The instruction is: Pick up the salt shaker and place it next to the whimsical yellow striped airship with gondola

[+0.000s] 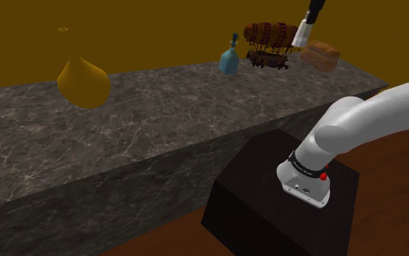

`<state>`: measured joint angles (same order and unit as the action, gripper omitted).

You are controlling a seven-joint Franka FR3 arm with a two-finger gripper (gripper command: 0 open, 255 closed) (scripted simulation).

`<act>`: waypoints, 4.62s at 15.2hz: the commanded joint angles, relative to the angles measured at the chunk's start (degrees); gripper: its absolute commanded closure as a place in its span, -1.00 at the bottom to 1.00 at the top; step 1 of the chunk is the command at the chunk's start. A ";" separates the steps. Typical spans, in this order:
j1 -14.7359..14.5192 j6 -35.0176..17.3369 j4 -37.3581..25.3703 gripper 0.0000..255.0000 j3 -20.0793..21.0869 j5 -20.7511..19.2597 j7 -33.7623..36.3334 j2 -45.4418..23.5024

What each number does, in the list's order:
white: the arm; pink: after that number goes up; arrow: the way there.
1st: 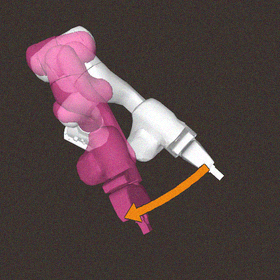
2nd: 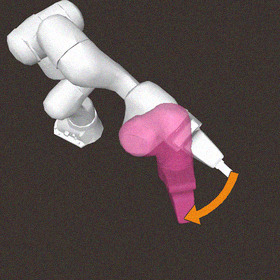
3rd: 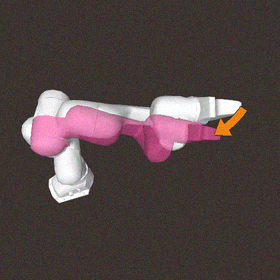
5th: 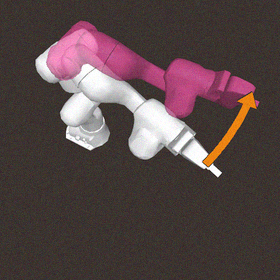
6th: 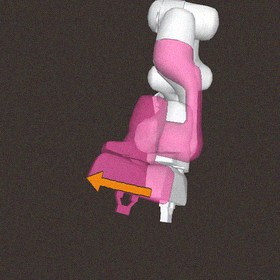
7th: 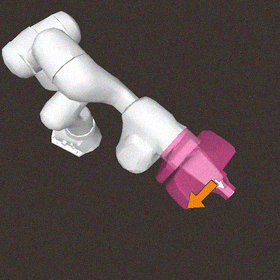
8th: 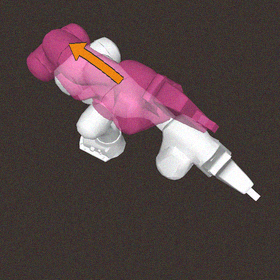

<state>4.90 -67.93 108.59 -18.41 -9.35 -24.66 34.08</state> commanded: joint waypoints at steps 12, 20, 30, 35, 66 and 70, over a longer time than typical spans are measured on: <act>0.20 0.91 -15.06 1.00 -12.94 -3.16 -15.45 -12.58; 2.77 -0.03 -30.84 1.00 -27.84 3.23 -33.15 -30.77; 18.00 2.03 -48.34 1.00 -34.17 18.86 -48.84 -52.41; 13.70 -3.86 -39.35 1.00 -34.41 15.64 -47.03 -48.42; 7.14 -30.35 -7.17 1.00 -33.46 9.54 -41.58 -40.15; 7.21 -33.35 -4.47 1.00 -33.40 9.92 -41.69 -40.63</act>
<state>12.09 -100.45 103.45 -51.84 0.40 -66.33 -6.36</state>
